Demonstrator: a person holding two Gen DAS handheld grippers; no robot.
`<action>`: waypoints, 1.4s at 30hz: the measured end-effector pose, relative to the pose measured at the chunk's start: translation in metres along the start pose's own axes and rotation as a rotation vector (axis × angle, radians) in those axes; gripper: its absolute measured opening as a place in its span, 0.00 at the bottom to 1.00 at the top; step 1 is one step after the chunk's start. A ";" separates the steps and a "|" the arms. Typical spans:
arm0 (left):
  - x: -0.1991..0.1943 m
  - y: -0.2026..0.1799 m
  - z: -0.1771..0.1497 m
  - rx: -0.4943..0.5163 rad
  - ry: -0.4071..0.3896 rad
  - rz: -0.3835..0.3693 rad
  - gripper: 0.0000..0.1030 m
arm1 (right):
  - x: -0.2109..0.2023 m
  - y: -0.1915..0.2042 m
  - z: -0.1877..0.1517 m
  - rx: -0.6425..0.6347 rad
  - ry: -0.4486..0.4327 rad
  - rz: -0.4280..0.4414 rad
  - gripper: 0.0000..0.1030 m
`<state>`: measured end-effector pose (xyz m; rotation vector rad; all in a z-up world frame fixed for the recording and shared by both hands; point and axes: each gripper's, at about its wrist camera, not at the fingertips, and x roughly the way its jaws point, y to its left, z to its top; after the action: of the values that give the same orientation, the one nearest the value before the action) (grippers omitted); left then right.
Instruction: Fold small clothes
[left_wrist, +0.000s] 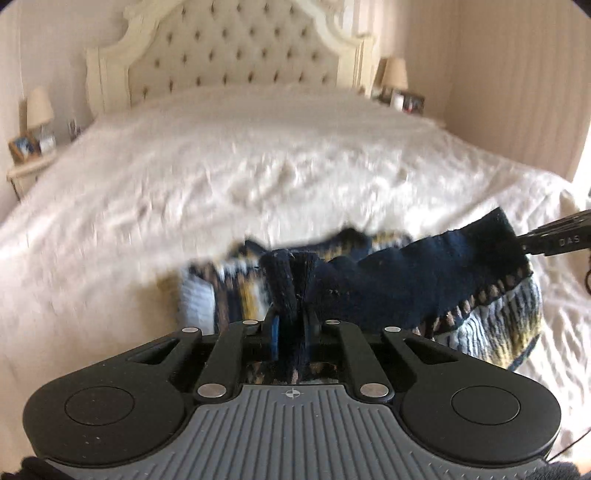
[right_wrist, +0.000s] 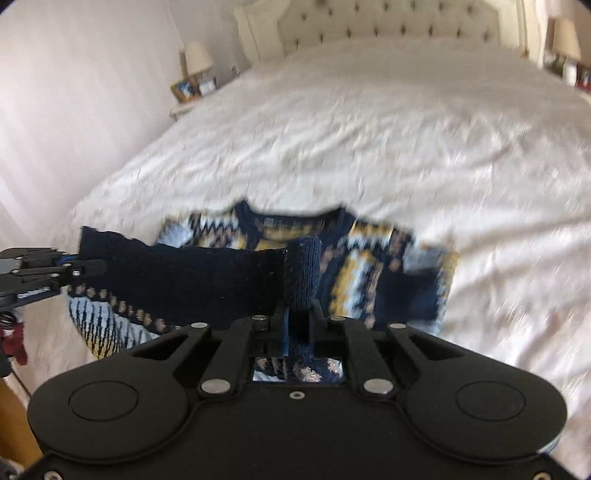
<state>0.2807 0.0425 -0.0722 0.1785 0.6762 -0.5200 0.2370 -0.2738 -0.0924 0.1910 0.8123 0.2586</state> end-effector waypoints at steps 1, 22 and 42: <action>0.001 0.002 0.008 0.009 -0.012 -0.005 0.11 | -0.001 -0.002 0.008 0.001 -0.018 -0.007 0.16; 0.168 0.058 0.048 -0.037 0.174 0.049 0.09 | 0.152 -0.060 0.072 0.026 0.114 -0.100 0.17; 0.132 0.053 0.045 -0.124 0.199 0.141 0.25 | 0.127 -0.062 0.056 0.104 0.067 -0.168 0.49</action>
<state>0.4190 0.0206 -0.1221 0.1613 0.8809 -0.3262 0.3712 -0.2987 -0.1589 0.2114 0.9042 0.0645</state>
